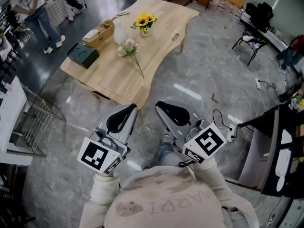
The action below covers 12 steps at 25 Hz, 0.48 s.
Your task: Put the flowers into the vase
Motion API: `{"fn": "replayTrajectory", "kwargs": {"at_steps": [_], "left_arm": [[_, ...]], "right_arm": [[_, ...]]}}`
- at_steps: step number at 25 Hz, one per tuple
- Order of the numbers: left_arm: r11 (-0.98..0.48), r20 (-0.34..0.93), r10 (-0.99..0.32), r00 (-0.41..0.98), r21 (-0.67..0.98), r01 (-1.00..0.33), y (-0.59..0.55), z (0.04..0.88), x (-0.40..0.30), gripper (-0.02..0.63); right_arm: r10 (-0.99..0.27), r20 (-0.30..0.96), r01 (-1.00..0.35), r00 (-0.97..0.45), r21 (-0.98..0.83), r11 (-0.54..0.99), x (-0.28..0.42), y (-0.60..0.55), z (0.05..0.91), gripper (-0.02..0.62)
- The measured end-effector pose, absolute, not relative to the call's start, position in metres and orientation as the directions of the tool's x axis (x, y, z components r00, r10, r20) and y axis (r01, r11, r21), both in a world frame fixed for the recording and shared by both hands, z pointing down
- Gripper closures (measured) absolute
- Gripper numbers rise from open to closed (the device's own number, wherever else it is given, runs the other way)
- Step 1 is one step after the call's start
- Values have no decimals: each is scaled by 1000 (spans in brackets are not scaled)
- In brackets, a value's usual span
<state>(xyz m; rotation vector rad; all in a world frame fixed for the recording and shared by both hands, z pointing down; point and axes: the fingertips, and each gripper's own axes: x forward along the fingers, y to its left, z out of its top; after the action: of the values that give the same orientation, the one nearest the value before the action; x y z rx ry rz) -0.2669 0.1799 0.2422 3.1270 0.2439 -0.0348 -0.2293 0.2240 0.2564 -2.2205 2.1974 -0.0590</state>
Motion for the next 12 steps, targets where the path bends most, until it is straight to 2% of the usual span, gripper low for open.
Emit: {"fn": "replayTrajectory", "kwargs": {"at_steps": [12], "left_arm": [[-998, -36, 66, 997, 0, 66, 140, 229, -128, 606]], "right_arm": [[-997, 32, -997, -70, -27, 69, -91, 187, 251, 551]]}}
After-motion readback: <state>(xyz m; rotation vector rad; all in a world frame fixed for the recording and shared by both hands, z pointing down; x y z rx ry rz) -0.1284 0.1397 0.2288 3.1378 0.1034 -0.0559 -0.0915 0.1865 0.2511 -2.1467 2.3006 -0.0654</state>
